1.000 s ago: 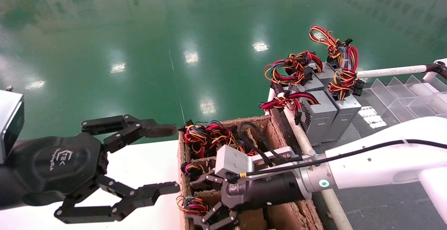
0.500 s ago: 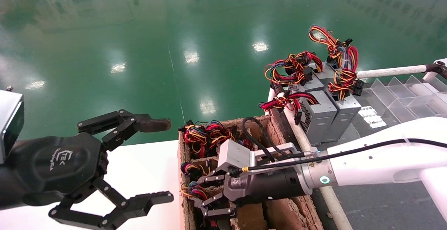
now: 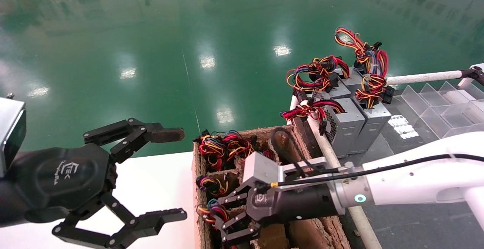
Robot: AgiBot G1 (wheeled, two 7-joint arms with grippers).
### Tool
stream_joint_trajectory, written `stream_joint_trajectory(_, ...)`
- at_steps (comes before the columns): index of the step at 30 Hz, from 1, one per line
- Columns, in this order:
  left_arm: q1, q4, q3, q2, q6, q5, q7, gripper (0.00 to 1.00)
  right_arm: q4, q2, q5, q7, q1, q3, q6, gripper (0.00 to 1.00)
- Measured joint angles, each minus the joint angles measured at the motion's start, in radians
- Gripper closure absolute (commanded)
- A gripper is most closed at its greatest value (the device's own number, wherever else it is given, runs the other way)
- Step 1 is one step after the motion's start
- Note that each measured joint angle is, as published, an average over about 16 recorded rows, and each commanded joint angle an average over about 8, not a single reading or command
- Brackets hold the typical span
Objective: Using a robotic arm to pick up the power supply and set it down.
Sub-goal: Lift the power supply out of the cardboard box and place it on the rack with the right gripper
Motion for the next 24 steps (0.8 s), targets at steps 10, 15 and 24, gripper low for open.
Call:
stream_joint_trajectory(10, 0.000, 0.000, 0.000, 0.000, 0.000, 0.000, 0.000, 0.00, 0.018, 0.077, 0.139, -0.005, -0.016, 0.086, -0.040, 1.00)
stream_joint_trajectory(15, 0.000, 0.000, 0.000, 0.000, 0.000, 0.000, 0.000, 0.00, 0.037, 0.136, 0.223, 0.000, -0.024, 0.143, -0.054, 1.00)
stream_joint_trajectory(24, 0.000, 0.000, 0.000, 0.000, 0.000, 0.000, 0.000, 0.00, 0.045, 0.254, 0.357, 0.007, -0.039, 0.250, -0.059, 1.00)
